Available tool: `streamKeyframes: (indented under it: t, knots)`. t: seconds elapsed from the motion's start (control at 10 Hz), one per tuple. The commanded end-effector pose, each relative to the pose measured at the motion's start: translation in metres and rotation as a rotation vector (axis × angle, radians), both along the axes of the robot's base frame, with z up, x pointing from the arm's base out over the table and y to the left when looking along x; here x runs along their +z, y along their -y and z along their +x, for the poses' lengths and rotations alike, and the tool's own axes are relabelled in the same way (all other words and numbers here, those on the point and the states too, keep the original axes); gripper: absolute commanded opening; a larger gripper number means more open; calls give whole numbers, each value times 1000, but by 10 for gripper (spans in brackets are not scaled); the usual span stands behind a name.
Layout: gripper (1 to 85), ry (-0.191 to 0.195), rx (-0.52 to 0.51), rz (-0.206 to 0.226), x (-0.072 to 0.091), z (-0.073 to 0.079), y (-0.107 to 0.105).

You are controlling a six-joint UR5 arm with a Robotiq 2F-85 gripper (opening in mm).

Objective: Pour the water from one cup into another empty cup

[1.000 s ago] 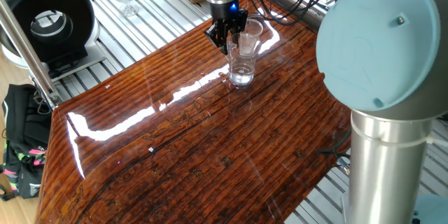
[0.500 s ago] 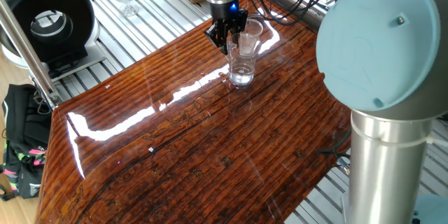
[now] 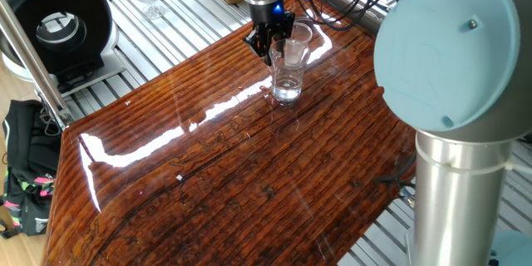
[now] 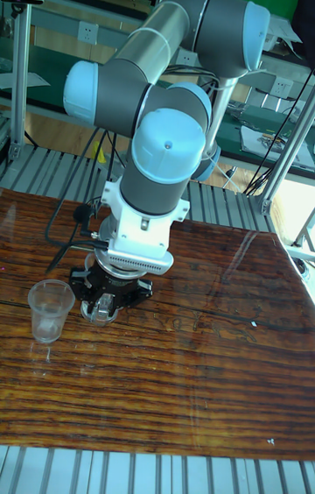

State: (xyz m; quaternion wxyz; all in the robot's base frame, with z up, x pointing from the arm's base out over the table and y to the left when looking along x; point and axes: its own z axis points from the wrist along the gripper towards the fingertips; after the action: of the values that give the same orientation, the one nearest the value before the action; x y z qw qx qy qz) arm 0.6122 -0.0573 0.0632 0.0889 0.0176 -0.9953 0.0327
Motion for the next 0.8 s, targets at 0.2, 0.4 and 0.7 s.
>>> streamKeyframes:
  t: [0.2,0.4,0.7]
  knots:
    - [330,-26,6,-12,1,-5,3]
    - [320,-32,4,-3,1,-7,1]
    - [317,-33,3,2,1,-7,-1]
